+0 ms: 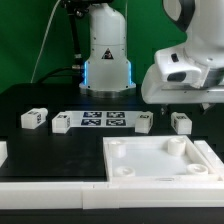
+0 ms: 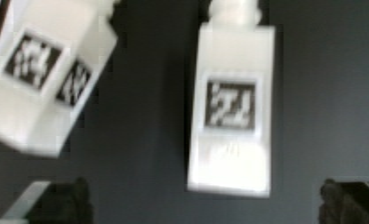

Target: Assemble one leg

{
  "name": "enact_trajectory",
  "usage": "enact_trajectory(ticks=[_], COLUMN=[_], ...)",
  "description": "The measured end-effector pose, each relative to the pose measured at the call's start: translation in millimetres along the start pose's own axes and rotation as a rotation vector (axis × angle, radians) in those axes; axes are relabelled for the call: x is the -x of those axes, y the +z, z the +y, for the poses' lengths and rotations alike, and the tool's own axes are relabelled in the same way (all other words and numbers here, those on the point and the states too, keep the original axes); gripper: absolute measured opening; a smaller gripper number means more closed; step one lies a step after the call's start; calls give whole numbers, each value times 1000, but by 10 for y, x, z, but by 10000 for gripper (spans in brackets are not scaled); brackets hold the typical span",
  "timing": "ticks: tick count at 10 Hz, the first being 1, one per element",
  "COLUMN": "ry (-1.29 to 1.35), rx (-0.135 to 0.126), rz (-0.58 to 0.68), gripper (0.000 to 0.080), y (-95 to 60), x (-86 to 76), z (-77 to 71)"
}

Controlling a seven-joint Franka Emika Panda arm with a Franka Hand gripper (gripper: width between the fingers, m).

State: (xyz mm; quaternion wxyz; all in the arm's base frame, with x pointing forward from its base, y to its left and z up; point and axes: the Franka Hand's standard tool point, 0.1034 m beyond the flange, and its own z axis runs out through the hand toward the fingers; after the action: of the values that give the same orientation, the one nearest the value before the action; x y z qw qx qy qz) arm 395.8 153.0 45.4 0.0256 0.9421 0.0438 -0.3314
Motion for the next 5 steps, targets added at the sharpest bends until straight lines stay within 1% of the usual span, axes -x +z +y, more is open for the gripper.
enact_trajectory(ticks=[1,2,3,4,5], ry=[15,25,29,29,28], rx=[-23,-37,-44,-45,-47], rz=[-124,-240,-312,-411,-413], gripper=[649,649,649,649,649], y=[22,65,126,215,274], x=[-2,-4,-12,25,-48], z=[-20,-3,29,46,22])
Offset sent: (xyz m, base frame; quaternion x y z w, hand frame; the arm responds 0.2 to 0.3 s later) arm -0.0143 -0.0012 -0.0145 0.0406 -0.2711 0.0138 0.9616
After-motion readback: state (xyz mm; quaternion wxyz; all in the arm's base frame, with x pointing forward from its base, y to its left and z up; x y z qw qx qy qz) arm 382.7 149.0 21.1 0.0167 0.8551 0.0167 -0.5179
